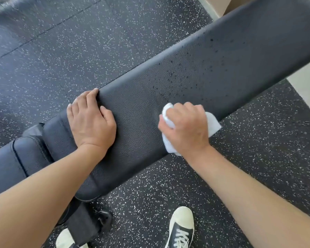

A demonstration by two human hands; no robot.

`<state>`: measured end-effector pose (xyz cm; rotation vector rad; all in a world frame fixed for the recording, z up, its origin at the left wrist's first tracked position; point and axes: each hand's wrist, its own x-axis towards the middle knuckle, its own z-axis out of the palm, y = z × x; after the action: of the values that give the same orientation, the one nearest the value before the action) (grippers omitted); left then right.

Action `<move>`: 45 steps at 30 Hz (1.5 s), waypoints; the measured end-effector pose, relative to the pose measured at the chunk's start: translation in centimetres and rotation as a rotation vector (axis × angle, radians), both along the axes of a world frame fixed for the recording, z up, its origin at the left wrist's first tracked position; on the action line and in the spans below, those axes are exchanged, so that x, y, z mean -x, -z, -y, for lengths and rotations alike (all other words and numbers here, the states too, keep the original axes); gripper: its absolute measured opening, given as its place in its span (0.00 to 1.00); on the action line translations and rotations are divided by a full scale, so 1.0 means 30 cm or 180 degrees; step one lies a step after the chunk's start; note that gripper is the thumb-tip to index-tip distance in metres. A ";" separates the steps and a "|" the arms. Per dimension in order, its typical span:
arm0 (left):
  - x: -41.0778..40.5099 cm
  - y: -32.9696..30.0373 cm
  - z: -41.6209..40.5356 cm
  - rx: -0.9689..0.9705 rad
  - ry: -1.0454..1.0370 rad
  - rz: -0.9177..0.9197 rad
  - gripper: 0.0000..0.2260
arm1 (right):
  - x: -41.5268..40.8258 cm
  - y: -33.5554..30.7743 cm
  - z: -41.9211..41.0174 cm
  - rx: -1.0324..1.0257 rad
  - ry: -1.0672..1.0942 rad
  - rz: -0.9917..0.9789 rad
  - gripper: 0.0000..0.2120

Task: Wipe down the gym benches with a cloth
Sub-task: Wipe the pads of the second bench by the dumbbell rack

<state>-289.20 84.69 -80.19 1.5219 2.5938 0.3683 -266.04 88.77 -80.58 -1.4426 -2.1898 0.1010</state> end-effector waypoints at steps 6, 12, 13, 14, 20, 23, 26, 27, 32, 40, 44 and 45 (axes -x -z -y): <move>0.000 0.002 -0.010 -0.0014 -0.0065 -0.0053 0.25 | 0.292 0.009 0.180 0.0065 -0.1117 -0.0306 0.12; -0.004 0.009 -0.007 -0.0090 -0.0070 -0.0079 0.24 | -0.047 0.020 -0.057 -0.0250 -0.0705 0.0033 0.14; -0.003 0.009 -0.006 -0.0108 -0.0065 -0.0073 0.24 | -0.123 0.019 -0.115 -0.0260 -0.0415 0.0140 0.14; -0.001 0.010 -0.006 -0.0123 -0.0054 -0.0076 0.24 | -0.183 0.016 -0.160 -0.0176 -0.0133 0.0209 0.15; 0.004 0.010 -0.007 -0.0154 0.0003 -0.0036 0.24 | -0.037 0.009 -0.113 0.0059 0.0100 0.0073 0.18; 0.015 0.011 -0.005 -0.0076 0.0008 -0.0003 0.24 | 0.202 -0.011 -0.040 0.0170 -0.0369 -0.0058 0.19; 0.012 0.000 -0.004 0.0019 -0.0043 0.0085 0.26 | 0.330 -0.008 -0.011 0.0176 -0.0754 0.0009 0.16; 0.011 -0.004 -0.006 0.0039 -0.0033 0.0110 0.26 | 0.326 -0.007 -0.022 0.0120 -0.0897 0.0044 0.15; 0.019 -0.005 -0.005 0.0119 0.0007 0.0079 0.25 | 0.044 -0.019 -0.095 0.0100 -0.0682 0.0358 0.17; 0.014 -0.029 -0.012 0.0242 0.0006 0.0215 0.26 | -0.146 -0.034 0.018 0.0298 -0.0091 0.0847 0.19; 0.017 -0.031 -0.015 0.0258 -0.0003 0.0214 0.27 | 0.029 -0.014 -0.045 0.0043 -0.0534 0.0428 0.21; 0.018 -0.028 -0.014 0.0267 -0.0002 0.0207 0.27 | 0.073 -0.012 -0.092 -0.0018 -0.0631 0.0348 0.22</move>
<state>-289.75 85.10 -79.35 1.4574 2.5264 0.2998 -268.24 91.52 -80.22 -1.2514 -2.4163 0.0863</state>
